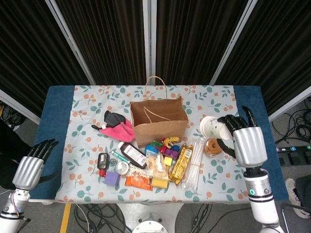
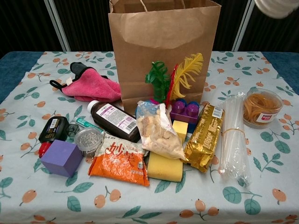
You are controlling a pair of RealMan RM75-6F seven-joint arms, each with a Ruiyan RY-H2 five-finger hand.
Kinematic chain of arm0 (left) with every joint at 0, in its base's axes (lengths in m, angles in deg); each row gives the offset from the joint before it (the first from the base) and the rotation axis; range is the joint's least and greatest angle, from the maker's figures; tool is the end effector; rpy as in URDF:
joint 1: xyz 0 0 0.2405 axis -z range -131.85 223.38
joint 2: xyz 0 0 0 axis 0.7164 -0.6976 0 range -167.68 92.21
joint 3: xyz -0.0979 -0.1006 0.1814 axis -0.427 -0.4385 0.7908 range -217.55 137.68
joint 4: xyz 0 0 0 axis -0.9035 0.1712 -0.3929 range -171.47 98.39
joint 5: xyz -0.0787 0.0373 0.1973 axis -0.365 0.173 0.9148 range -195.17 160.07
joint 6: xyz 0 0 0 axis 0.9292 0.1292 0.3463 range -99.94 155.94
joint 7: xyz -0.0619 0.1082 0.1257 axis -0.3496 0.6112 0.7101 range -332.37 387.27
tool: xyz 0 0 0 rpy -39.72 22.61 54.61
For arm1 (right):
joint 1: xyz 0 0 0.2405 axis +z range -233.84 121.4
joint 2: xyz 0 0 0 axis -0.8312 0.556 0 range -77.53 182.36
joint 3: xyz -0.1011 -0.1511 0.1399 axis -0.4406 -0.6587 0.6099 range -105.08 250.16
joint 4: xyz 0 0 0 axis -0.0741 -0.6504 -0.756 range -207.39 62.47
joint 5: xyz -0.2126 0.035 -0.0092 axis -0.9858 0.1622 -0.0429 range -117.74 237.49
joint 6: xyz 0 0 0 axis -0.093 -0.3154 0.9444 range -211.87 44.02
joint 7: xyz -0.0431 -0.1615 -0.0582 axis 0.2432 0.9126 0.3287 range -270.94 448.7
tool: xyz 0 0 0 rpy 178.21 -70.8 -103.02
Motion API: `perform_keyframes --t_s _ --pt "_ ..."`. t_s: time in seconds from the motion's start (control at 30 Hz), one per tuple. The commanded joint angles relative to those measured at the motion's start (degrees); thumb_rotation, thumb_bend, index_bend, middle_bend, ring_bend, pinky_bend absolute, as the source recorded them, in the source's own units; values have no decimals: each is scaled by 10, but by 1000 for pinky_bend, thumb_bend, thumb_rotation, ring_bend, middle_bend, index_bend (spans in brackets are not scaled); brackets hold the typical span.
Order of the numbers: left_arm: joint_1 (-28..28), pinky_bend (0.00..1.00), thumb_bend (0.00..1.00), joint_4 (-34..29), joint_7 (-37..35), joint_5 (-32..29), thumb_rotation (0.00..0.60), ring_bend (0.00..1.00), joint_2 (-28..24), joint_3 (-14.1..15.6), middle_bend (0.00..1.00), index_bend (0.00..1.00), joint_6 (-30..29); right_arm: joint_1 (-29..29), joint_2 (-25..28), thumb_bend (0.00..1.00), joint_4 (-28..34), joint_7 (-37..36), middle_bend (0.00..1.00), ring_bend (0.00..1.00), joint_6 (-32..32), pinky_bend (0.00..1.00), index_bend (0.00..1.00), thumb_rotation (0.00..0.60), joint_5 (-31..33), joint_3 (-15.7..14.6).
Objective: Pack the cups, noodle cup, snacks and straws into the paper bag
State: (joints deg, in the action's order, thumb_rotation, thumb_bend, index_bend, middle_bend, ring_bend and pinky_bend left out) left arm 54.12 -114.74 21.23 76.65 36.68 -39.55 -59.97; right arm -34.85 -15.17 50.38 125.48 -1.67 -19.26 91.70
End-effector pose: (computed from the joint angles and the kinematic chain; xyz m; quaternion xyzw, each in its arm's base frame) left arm -0.2831 0.2184 0.0980 -0.6408 -0.3538 -0.4376 0.5222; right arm -0.0775 -0.2822 0.1498 0.6036 -0.2565 0.5099 0.5567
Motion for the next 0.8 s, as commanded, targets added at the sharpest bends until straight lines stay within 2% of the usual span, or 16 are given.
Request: perform_keyframes --t_s 0.03,0.13,0.3,0.47,0.6,0.7,0.8 --pt "3 206 103 1 -3 0 600 149 -1 -1 216 177 4 71 -33 234 -29 -5 508 395 -30 139 588 600 42 58" --pt "6 206 103 1 -3 0 600 149 -3 -3 216 177 5 115 -68 234 -63 7 508 395 -43 139 589 600 56 77" --pt "8 206 103 5 -5 -5 600 149 -4 -4 216 177 9 174 -129 234 -112 45 508 395 -58 139 590 600 101 86" --pt "7 206 104 8 -9 -7 600 149 -2 -3 215 177 10 213 -180 235 -152 76 506 395 -57 139 593 600 133 83" --pt "7 206 103 7 -10 -5 600 149 -4 -2 216 176 8 224 -198 217 -166 83 488 393 -56 139 588 600 151 73" --pt "8 206 103 7 -11 -5 600 149 -6 -3 216 177 7 225 -195 146 -163 85 423 319 -63 110 489 600 170 64" --pt "8 206 103 7 -12 -5 600 149 -6 -3 216 177 6 225 -177 33 -144 92 266 136 -80 20 296 600 211 62"
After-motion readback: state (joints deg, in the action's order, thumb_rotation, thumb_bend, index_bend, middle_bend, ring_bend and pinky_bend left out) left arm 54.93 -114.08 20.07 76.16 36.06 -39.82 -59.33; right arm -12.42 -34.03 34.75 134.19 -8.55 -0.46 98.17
